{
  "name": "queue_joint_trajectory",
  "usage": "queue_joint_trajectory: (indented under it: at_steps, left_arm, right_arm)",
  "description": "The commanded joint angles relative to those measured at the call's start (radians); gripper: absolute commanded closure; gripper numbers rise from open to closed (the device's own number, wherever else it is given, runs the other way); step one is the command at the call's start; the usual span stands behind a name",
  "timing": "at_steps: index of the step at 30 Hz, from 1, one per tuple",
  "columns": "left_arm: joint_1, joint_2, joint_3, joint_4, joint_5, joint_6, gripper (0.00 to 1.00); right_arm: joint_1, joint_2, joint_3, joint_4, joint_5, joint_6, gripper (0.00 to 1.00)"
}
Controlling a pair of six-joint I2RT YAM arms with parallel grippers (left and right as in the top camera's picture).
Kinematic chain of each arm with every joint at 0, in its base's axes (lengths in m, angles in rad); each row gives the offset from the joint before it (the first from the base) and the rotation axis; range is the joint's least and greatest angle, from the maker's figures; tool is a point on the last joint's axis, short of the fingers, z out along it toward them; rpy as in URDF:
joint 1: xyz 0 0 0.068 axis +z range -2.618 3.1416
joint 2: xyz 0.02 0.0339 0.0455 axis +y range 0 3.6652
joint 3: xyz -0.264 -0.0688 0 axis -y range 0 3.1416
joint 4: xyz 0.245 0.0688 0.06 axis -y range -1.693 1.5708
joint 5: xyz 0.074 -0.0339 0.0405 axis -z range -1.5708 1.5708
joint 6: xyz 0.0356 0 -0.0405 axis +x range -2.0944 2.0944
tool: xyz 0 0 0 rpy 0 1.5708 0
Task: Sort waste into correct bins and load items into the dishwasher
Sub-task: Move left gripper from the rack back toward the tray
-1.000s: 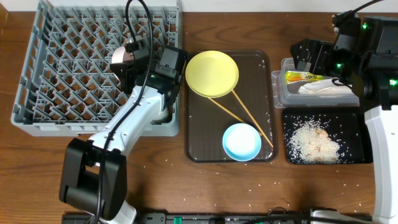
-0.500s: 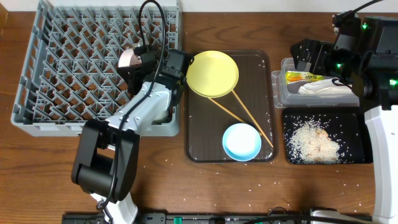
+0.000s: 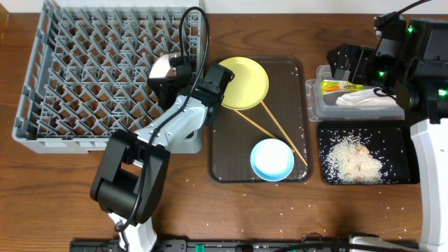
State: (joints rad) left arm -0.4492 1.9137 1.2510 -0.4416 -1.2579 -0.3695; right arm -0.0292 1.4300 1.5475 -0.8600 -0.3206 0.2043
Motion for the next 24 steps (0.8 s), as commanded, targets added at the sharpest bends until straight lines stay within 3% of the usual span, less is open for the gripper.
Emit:
queue_joint_trajectory:
  at_steps: [1, 5, 12, 24]
  left_arm:
    - [0.003, 0.021, -0.006, -0.033, -0.006, -0.001, 0.93]
    - [-0.022, 0.01, -0.005, -0.056, 0.002, 0.0, 0.88]
    - [-0.064, -0.027, -0.005, -0.081, 0.332, 0.026, 0.66]
    - [-0.064, -0.135, 0.032, -0.08, 0.578, 0.045, 0.41]
  right_arm:
    - [0.004, 0.004, 0.003, -0.001, 0.003, -0.003, 0.01]
    - [0.004, 0.004, 0.003, -0.001, 0.003, -0.003, 0.01]
    - [0.004, 0.004, 0.003, -0.001, 0.003, -0.003, 0.01]
    - [0.004, 0.004, 0.003, -0.001, 0.003, -0.003, 0.01]
